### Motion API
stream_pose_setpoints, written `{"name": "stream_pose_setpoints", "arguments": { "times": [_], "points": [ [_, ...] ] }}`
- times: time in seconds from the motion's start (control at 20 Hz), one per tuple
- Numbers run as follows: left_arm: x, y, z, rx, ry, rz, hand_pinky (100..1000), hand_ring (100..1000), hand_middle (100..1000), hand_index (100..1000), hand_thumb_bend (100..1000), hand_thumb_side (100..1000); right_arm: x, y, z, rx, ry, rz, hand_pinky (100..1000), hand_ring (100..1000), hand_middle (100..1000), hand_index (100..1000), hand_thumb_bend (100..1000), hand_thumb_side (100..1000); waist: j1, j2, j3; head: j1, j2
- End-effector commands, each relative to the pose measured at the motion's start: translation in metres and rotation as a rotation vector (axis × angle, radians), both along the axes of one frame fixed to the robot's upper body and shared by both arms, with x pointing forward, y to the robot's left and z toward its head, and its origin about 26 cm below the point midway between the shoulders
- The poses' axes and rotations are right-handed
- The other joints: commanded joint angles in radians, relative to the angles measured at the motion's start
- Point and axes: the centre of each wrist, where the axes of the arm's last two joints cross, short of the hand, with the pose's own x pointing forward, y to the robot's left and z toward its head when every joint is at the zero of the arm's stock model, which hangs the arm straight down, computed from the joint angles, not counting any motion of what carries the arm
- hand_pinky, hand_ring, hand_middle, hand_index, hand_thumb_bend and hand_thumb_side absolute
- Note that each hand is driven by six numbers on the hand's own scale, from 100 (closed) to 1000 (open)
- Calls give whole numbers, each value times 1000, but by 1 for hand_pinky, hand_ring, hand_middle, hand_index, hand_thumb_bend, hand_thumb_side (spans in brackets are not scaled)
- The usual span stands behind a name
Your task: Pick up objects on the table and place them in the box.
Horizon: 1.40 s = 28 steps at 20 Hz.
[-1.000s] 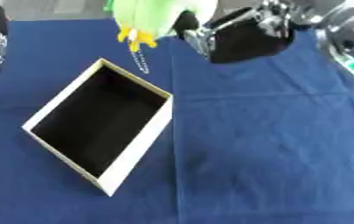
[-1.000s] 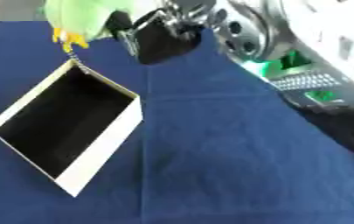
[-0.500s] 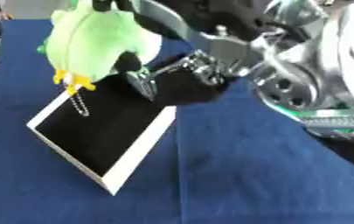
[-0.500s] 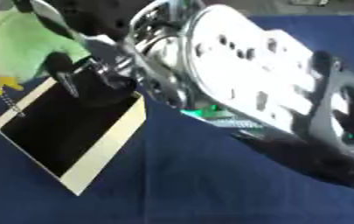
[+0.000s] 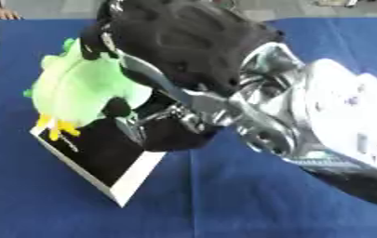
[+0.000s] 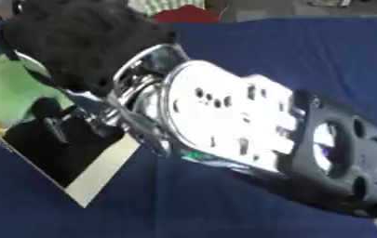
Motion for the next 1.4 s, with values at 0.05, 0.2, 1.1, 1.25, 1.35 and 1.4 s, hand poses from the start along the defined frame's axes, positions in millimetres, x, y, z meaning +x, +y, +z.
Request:
{"name": "stream_pose_setpoints", "arguments": {
  "times": [0.05,0.2,1.1,1.25,1.35,1.4],
  "points": [
    [-4,-1,8,7,-30,-11,508,644,610,778,253,553,-3,1,2,-5,125,-105,798,557,506,693,100,197,4,-20,3,-3,7],
    [-4,-1,7,5,-27,-12,506,642,607,776,252,552,0,3,0,-15,131,-111,796,566,508,695,100,198,4,-19,4,-4,6],
    [-4,-2,6,-4,-20,-20,506,640,604,777,251,553,49,18,-33,-66,228,-226,772,584,516,706,100,199,7,-13,8,-11,2],
    [-4,-2,6,-6,-19,-20,506,640,603,777,249,553,63,21,-43,-77,255,-237,769,589,517,709,100,199,7,-11,10,-12,2],
    [-4,-2,5,-7,-19,-21,505,639,602,777,249,553,68,22,-48,-87,265,-231,770,598,518,708,100,200,7,-11,10,-12,3],
    [-3,-2,5,-8,-19,-22,505,639,602,777,249,553,71,23,-50,-92,268,-230,771,599,518,708,100,200,7,-10,10,-13,3]
  ]
}}
